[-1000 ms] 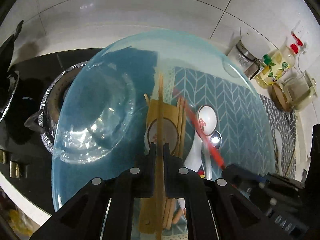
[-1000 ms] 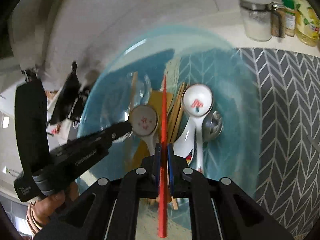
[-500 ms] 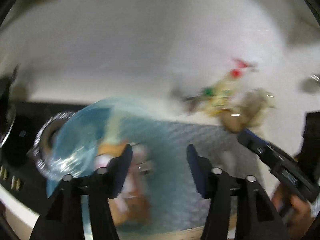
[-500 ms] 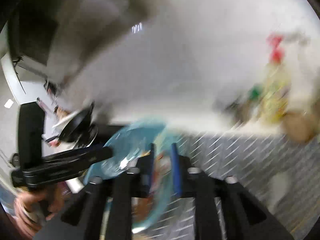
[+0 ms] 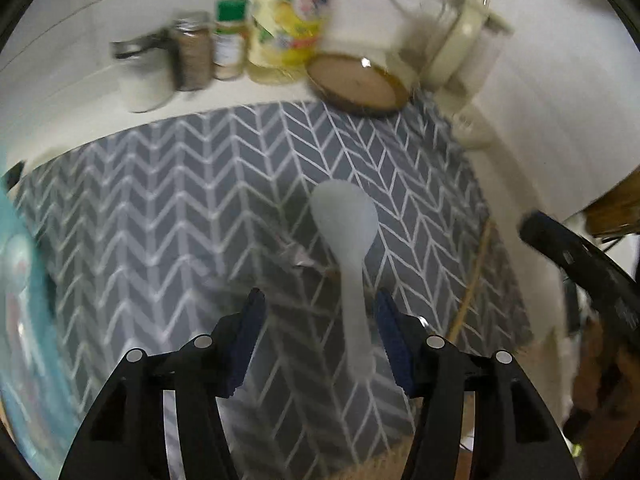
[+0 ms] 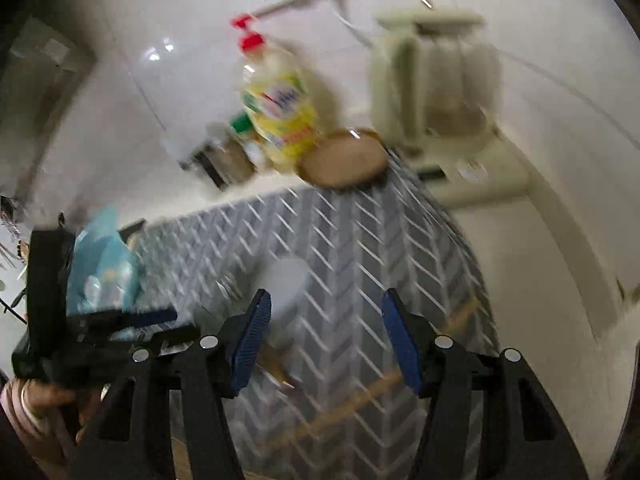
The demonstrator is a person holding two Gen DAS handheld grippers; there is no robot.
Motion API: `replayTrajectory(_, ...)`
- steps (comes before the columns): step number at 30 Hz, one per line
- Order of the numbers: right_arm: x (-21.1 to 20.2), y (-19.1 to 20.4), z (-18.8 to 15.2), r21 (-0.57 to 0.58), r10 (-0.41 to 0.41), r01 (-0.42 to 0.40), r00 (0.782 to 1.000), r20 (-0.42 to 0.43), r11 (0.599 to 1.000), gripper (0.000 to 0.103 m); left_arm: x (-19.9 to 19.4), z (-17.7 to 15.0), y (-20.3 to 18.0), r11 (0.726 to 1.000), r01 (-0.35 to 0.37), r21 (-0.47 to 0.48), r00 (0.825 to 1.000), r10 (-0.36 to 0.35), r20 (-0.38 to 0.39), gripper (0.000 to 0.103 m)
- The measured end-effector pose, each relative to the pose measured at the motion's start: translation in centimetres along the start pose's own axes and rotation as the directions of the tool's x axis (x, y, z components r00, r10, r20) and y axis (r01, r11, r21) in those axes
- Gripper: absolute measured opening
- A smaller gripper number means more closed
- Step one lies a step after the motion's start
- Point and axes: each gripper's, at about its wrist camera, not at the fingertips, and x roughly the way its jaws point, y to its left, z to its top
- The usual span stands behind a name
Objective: Organize utensils
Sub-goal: 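Grasp the white rice paddle with the left tool while the right tool grasps a wooden chopstick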
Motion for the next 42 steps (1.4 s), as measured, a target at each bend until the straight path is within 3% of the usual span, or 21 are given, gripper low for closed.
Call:
replayTrajectory(3,1.0,-1.9,-1.2,0.031,0.002,0.0,0.999,-0.044,1.0,0.056,2.4,1.4,-0.8,1.0,-0.013,-0.014,1.0,0.012,-0.029,0.053)
replayTrajectory(7,2.2,-3.9,-3.3,0.048,-0.006,0.011,0.995,-0.1,0.999,0.056,4.7,2.6,-2.6,0.994,-0.099,0.042,0.994,0.101,-0.039,0.054)
replayTrajectory(9,3.0,-4.6,-4.0,0.063,-0.011,0.02,0.99,-0.138,0.998,0.056,5.3,2.7,-2.9,0.993,-0.108,0.052,0.992,0.111,-0.059,0.053)
replayTrajectory(11,3.5,-5.2,-4.7,0.085,-0.011,0.025,0.988,-0.156,0.996,0.055,5.8,2.5,-3.6,0.982,-0.161,0.096,0.986,0.164,-0.031,0.053)
replayTrajectory(13,4.0,-5.8,-4.8,0.114,-0.029,0.046,0.988,-0.151,0.992,0.051,6.0,2.4,-4.2,0.97,-0.202,0.135,0.979,0.205,-0.01,0.033)
replayTrajectory(16,4.9,-6.4,-4.5,0.155,-0.041,0.063,0.989,-0.142,0.986,0.046,6.1,2.7,-3.3,0.988,-0.135,0.079,0.99,0.138,-0.029,0.025)
replayTrajectory(19,5.9,-5.3,-3.6,0.091,-0.098,0.108,0.99,-0.103,0.99,0.046,5.6,2.8,-1.7,0.999,-0.05,0.003,0.997,0.05,-0.056,0.023)
replayTrajectory(20,6.3,-4.7,-3.4,0.056,-0.12,0.125,0.989,-0.091,0.991,0.043,5.4,2.7,-1.2,0.999,-0.014,-0.029,0.998,0.012,-0.06,0.023)
replayTrajectory(21,6.7,-4.2,-3.2,0.024,-0.14,0.142,0.987,-0.082,0.99,0.028,5.1,2.7,-0.7,0.999,0.006,-0.049,0.998,-0.009,-0.059,0.023)
replayTrajectory(23,7.4,-3.0,-3.1,-0.075,-0.195,0.19,0.979,-0.057,0.979,0.018,4.0,2.4,-0.2,0.997,0.04,-0.071,0.998,-0.044,-0.049,0.023)
replayTrajectory(27,7.2,-3.5,-2.7,-0.03,-0.15,0.148,0.988,-0.049,0.988,0.009,0.8,1.8,0.5,0.989,0.098,-0.11,0.995,-0.1,-0.007,0.022)
replayTrajectory(32,6.0,-3.6,-1.9,0.063,-0.022,0.022,1.0,-0.003,0.998,0.007,-2.2,1.8,1.1,0.985,0.116,-0.128,0.993,-0.111,0.046,0.017)
replayTrajectory(33,5.9,-3.3,-1.8,0.064,-0.006,0.006,1.0,0.002,0.998,0.007,-2.4,1.8,1.3,0.984,0.122,-0.127,0.992,-0.116,0.048,0.0)
replayTrajectory(41,6.2,-1.8,-1.8,0.057,0.02,-0.021,1.0,0.011,0.998,0.007,-1.5,1.5,2.7,0.984,0.068,-0.165,0.998,-0.066,0.019,0.001)
replayTrajectory(42,6.2,-1.8,-1.8,0.059,0.022,-0.023,1.0,0.01,0.998,0.007,-1.8,1.4,3.0,0.981,0.069,-0.179,0.997,-0.065,0.031,0.005)
